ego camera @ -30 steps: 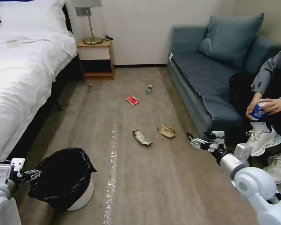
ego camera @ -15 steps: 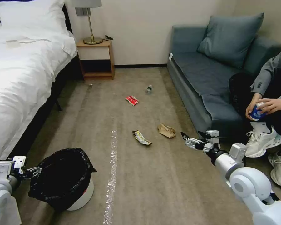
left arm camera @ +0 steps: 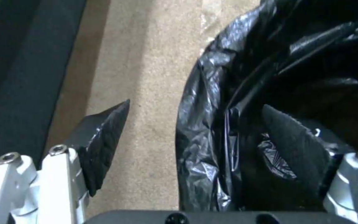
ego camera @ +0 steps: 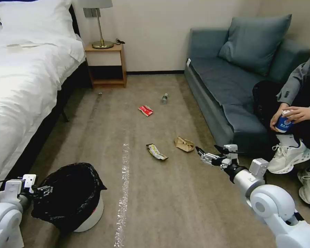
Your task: Pick up the trash bin, then pick up the garbage on the floor and place it into the trash bin.
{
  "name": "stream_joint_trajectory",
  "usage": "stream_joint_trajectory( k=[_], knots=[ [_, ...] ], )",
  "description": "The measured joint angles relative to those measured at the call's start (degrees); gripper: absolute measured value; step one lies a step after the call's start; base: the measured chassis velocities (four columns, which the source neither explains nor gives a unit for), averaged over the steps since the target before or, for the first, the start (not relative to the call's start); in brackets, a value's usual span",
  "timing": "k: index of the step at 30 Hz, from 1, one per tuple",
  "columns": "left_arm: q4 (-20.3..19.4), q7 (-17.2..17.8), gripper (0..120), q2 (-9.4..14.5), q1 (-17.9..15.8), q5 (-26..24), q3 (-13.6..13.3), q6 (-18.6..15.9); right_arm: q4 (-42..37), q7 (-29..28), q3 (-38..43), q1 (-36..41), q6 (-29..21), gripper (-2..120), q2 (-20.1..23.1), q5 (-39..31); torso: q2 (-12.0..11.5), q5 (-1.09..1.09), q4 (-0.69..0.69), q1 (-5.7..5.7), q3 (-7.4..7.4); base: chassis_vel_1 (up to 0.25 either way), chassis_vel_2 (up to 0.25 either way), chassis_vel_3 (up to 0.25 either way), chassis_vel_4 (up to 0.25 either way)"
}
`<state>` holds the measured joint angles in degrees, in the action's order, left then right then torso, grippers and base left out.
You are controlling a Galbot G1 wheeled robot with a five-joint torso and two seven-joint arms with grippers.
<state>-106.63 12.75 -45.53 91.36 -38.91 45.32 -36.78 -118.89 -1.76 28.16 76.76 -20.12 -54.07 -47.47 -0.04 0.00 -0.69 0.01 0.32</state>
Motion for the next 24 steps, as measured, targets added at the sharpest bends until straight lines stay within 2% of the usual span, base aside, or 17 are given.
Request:
stream_joint_trajectory(
  k=[5,9,11,15,17,18,21,24],
  knots=[
    [2.4,-0.1,84,-1.2,-1.5,1.2,-1.4,0.1,0.1,0.1,-0.2,0.0,0.5,100,0.0,0.0,0.0,0.00,0.00,0.00,0.00,0.000,0.000,0.000,0.000],
    [6.2,0.2,83,-3.7,-4.8,3.4,-4.3,0.5,0.1,0.1,-0.7,0.0,0.8,100,0.0,-0.3,0.0,0.02,0.00,0.00,0.00,0.000,0.000,0.000,0.000],
    [6.8,0.4,80,-4.4,-5.6,4.0,-4.8,0.9,0.0,0.2,-0.8,0.1,0.8,100,0.1,-0.3,0.0,0.05,0.02,0.00,-0.01,0.000,0.000,0.000,0.000],
    [7.3,0.4,70,-5.6,-6.4,5.5,-5.7,1.0,-0.2,0.4,-1.5,0.1,1.2,100,0.2,-0.3,0.0,0.15,0.03,-0.01,-0.02,0.000,0.000,0.000,0.000],
    [7.4,0.4,57,-6.5,-6.6,6.9,-6.2,1.1,-0.1,0.6,-1.9,-0.2,1.4,100,0.3,-0.4,0.0,0.16,0.04,-0.01,-0.04,0.000,0.000,0.000,0.000],
    [7.4,0.4,57,-6.5,-6.6,6.9,-6.2,1.1,-0.1,0.6,-1.9,-0.2,1.4,100,0.3,-0.4,0.0,0.16,0.04,-0.01,-0.04,0.000,0.000,0.000,0.000],
    [7.4,-0.2,43,-6.1,-6.6,7.4,-6.4,1.3,0.1,0.6,-1.7,-0.2,1.6,100,0.5,-0.7,0.0,0.08,0.04,-0.01,-0.02,0.000,0.000,0.000,0.000],
    [7.5,-1.0,38,-5.5,-6.5,7.5,-6.2,1.8,0.4,0.6,-1.7,-0.2,1.6,100,0.4,-0.7,0.0,0.02,0.02,-0.01,-0.01,0.000,0.000,0.000,0.000]
  ],
)
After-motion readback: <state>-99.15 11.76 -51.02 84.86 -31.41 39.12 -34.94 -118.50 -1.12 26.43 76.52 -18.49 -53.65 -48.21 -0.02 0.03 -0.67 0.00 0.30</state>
